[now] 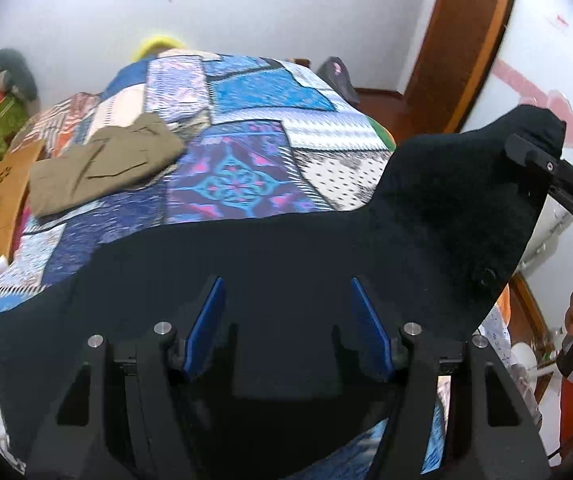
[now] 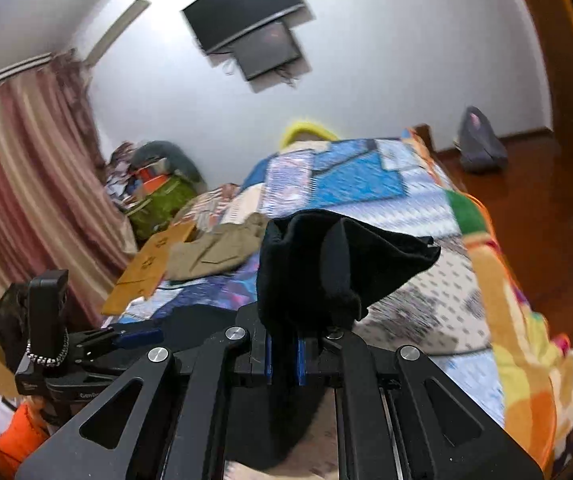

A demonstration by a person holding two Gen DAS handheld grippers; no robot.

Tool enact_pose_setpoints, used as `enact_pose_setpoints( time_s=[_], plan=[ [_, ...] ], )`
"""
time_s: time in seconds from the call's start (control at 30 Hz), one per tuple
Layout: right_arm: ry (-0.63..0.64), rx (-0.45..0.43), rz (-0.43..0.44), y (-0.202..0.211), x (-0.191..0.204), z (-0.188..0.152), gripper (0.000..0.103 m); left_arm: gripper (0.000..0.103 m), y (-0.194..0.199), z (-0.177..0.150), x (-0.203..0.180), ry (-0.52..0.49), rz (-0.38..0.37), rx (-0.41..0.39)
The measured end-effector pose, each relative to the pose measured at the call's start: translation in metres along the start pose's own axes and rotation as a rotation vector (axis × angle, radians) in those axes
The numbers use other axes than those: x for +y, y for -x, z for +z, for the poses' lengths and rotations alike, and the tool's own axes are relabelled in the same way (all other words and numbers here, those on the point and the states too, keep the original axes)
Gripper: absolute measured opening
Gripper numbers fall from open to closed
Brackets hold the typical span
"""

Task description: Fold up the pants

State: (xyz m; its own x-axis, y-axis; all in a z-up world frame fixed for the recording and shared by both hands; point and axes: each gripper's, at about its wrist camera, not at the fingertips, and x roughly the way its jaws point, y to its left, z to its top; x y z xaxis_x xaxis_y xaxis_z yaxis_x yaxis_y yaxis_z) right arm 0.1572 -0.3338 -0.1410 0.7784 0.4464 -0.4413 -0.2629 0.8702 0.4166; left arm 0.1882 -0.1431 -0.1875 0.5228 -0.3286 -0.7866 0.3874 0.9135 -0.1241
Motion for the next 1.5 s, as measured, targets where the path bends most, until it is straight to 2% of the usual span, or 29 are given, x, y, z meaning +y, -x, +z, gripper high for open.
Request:
enact_pose_setpoints(
  time_s=[0.17, 0.37, 0.53, 0.73, 0.9, 1.0, 1.07, 1.2, 1.33, 1.47, 1.5],
  plan=[
    [0.065, 0.025, 0.071, -0.026, 0.034, 0.005, 0.007, 0.065, 0.02, -0.013, 0.03, 0.037, 0.038, -0.028],
    [0.146, 0.108, 0.163, -0.064, 0.08, -0.005, 0.007, 0.065, 0.038, -0.033, 0.062, 0.088, 0.083, -0.046],
    [0.218, 0.239, 0.225, -0.102, 0.113, -0.041, 0.007, 0.065, 0.051, -0.049, 0.089, 0.152, 0.118, -0.049],
    [0.263, 0.412, 0.256, -0.128, 0.128, -0.088, 0.008, 0.065, 0.057, -0.061, 0.108, 0.2, 0.139, -0.041],
    [0.275, 0.49, 0.239, -0.131, 0.125, -0.108, 0.014, 0.065, 0.058, -0.062, 0.11, 0.212, 0.139, -0.045],
    [0.248, 0.51, 0.27, -0.124, 0.124, -0.103, 0.025, 0.065, 0.056, -0.057, 0.106, 0.204, 0.132, -0.051],
    [0.256, 0.498, 0.264, -0.115, 0.124, -0.096, 0.033, 0.065, 0.056, -0.052, 0.1, 0.189, 0.127, -0.056],
    [0.269, 0.418, 0.243, -0.094, 0.115, -0.075, 0.034, 0.065, 0.051, -0.041, 0.086, 0.161, 0.106, -0.059],
    [0.265, 0.347, 0.14, -0.088, 0.087, -0.053, 0.034, 0.065, 0.041, -0.035, 0.072, 0.134, 0.083, -0.047],
    [0.258, 0.38, 0.043, -0.107, 0.061, -0.058, 0.034, 0.064, 0.017, -0.033, 0.055, 0.106, 0.073, -0.006],
    [0.246, 0.406, 0.037, -0.113, 0.054, -0.063, 0.034, 0.057, 0.008, -0.034, 0.05, 0.093, 0.079, 0.013]
  ],
)
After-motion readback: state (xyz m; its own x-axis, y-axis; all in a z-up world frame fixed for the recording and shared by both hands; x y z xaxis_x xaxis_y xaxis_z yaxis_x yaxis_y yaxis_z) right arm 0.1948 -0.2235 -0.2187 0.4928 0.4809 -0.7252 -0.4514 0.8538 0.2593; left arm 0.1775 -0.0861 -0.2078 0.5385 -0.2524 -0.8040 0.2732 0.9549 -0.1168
